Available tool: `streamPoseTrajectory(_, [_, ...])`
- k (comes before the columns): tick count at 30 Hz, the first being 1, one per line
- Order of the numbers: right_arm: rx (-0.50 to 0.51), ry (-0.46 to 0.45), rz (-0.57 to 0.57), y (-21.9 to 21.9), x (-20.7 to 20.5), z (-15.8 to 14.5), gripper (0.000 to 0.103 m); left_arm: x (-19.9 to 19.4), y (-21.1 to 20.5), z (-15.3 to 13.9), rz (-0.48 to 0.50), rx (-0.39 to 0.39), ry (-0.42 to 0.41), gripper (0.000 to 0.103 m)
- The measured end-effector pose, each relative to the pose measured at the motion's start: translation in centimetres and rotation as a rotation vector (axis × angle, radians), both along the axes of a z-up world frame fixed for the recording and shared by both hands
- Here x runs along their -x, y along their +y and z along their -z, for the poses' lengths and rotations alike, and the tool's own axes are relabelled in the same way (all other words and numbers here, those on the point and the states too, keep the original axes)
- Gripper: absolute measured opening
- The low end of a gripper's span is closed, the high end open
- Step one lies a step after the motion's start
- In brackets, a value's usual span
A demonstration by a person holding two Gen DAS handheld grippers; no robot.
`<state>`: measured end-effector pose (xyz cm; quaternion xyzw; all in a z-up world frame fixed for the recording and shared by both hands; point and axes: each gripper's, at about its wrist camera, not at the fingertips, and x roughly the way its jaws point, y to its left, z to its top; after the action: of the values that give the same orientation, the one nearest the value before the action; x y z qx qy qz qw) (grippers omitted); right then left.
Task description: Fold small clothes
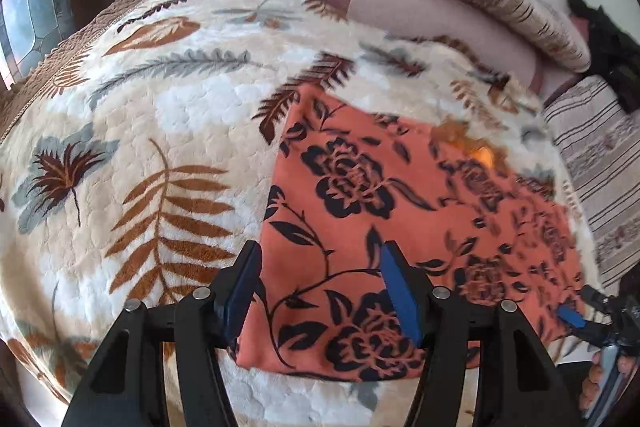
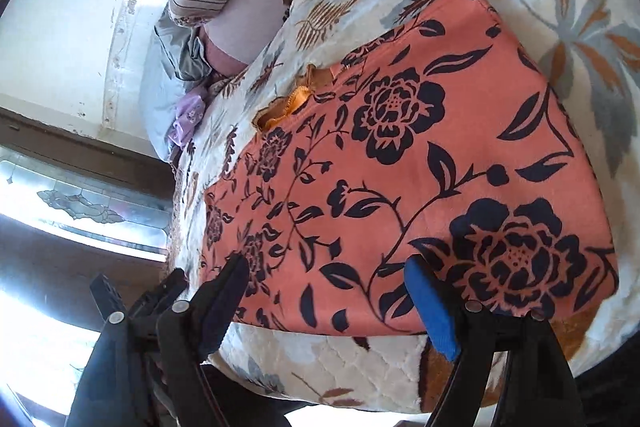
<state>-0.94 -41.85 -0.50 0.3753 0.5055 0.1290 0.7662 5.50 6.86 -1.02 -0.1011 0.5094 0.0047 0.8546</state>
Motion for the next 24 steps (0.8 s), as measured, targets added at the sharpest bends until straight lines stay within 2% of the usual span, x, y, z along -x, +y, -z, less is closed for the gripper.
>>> streamPoseTrajectory(1, [-0.017,0.028,0.037,-1.0,-0.1,0.8,0.082,-0.8,0.1,1.9,-0.023,-0.042,0.083,0.063])
streamPoseTrajectory(2, [-0.075,0.037,0.062,-2.0,-0.2,1.2,0.082,-0.6,0.7,2.9,-0.043,-0.008,0.103,0.065])
streamPoseTrajectory(3, [-0.108,0.043,0.075,-2.7,-0.2,1.2,0.082,-0.2,1.2,2.6,-0.060,0.023,0.066,0.065])
streamPoseTrajectory(6, [-0.053,0.010,0.036,-3.1,-0.9,-1.0,0.083,-0.7,1.4,1.0,-0.041,0.008,0.048,0.065])
streamPoseTrajectory(8, [-0.062,-0.029,-0.014,-3.0,-2.8,-2.5,0.083,-2.1,1.3,-0.3,-0.013,0.009,0.000,0.065])
streamPoseTrajectory(10, [-0.076,-0.047,-0.025,-3.5,-5.6,-3.2,0.083,-4.4,1.0,-0.8,0.000,0.004,-0.008,0.065])
streamPoseTrajectory(13, [-0.080,0.028,0.014,-5.1,-10.5,-1.1,0.083,-8.7,1.2,0.7,0.020,0.047,0.038,0.065])
streamPoseTrajectory(15, [-0.081,0.066,0.039,-6.7,-13.2,0.7,0.083,-10.6,2.3,3.2,-0.056,0.055,0.123,0.065])
streamPoseTrajectory(17, [-0.119,0.063,0.095,-8.6,-14.6,1.4,0.083,-11.1,3.5,3.6,-0.098,0.118,0.097,0.065])
streamPoseTrajectory(20, [-0.048,0.031,0.184,-10.0,-14.2,-0.3,0.083,-10.1,3.8,2.6,-0.118,0.108,0.082,0.065])
streamPoseTrajectory(24, [0.005,-0.038,0.173,-9.6,-10.0,-3.2,0.083,-6.5,3.7,0.8,-0.118,0.104,0.012,0.065])
